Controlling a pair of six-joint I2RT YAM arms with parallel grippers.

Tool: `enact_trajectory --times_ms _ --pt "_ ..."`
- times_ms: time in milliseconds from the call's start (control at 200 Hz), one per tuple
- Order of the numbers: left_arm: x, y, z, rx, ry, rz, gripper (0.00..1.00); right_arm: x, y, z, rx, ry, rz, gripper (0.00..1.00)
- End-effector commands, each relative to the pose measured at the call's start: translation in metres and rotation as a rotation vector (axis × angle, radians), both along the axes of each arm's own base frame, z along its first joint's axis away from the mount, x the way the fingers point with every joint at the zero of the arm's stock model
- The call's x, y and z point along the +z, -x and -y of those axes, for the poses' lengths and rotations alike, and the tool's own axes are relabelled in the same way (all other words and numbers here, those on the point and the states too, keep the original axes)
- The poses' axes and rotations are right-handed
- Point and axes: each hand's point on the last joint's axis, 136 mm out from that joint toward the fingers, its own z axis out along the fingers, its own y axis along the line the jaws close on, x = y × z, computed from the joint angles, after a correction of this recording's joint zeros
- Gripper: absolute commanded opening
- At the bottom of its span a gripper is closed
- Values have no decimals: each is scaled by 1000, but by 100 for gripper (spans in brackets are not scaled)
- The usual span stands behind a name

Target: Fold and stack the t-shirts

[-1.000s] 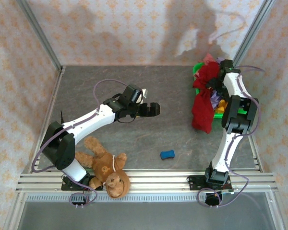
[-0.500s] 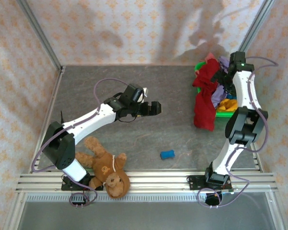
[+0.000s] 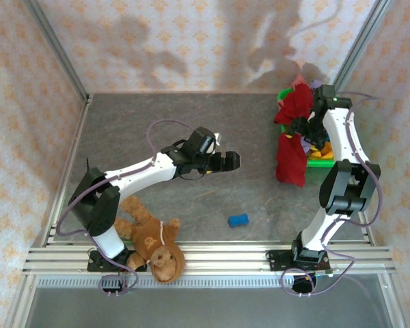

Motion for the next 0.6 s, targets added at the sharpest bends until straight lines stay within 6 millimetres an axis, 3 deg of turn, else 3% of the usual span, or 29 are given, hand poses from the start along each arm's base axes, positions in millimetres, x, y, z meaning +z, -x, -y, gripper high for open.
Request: enact_trajectory --times_ms 0,275,375,460,536,596 --pt "-2 2 4 15 37 -8 99 -11 9 3 15 51 -50 80" --pt "-11 8 1 7 14 -26 99 -42 10 1 34 42 -109 64" --pt "-9 7 -1 10 2 -24 99 -46 8 0 27 34 -105 50" --pt "-5 7 -2 12 -3 -18 99 -38 8 -2 25 24 -94 35" --pt "-2 8 -7 26 -23 -22 99 -19 12 -3 6 26 -58 17" --pt "2 10 -11 30 -41 -22 99 0 14 -3 -12 27 -4 15"
